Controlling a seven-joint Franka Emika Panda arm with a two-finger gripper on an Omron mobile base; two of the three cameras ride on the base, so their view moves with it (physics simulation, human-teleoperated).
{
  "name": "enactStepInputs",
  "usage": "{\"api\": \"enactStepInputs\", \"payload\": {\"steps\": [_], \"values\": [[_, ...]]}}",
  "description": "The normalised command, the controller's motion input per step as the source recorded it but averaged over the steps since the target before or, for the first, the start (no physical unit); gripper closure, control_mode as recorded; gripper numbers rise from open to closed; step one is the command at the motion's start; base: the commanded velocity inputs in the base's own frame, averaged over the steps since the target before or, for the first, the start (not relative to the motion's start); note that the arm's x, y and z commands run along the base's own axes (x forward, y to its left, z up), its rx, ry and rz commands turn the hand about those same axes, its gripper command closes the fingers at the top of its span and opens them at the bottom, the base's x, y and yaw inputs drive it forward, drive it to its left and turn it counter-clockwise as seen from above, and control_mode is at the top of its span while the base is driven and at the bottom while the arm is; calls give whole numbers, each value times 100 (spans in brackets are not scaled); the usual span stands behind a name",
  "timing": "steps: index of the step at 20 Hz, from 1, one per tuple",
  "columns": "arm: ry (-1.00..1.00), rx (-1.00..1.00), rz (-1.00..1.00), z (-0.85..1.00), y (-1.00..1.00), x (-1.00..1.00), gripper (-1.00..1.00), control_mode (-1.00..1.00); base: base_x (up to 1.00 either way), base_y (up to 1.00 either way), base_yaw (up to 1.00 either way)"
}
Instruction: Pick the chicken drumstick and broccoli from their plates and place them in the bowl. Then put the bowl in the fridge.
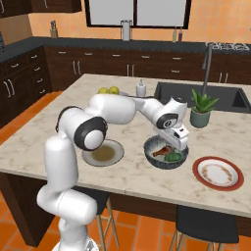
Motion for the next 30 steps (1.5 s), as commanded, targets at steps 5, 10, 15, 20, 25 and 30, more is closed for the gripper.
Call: {"api": "enactStepInputs", "payload": {"steps": [5, 10, 15, 20, 25, 30], "values": [[-8, 0, -17, 45, 1, -83, -100, -100, 0, 0, 0], [-8, 15, -35, 4, 5, -99, -100, -100, 0, 0, 0], [0, 4, -37, 0, 16, -63, -100, -100, 0, 0, 0], [2, 0, -6, 0, 24, 12, -100, -100, 0, 0, 0], [4, 1, 0, -12, 4, 46, -100, -100, 0, 0, 0], [9, 4, 0, -32, -4, 22, -100, -100, 0, 0, 0]]}}
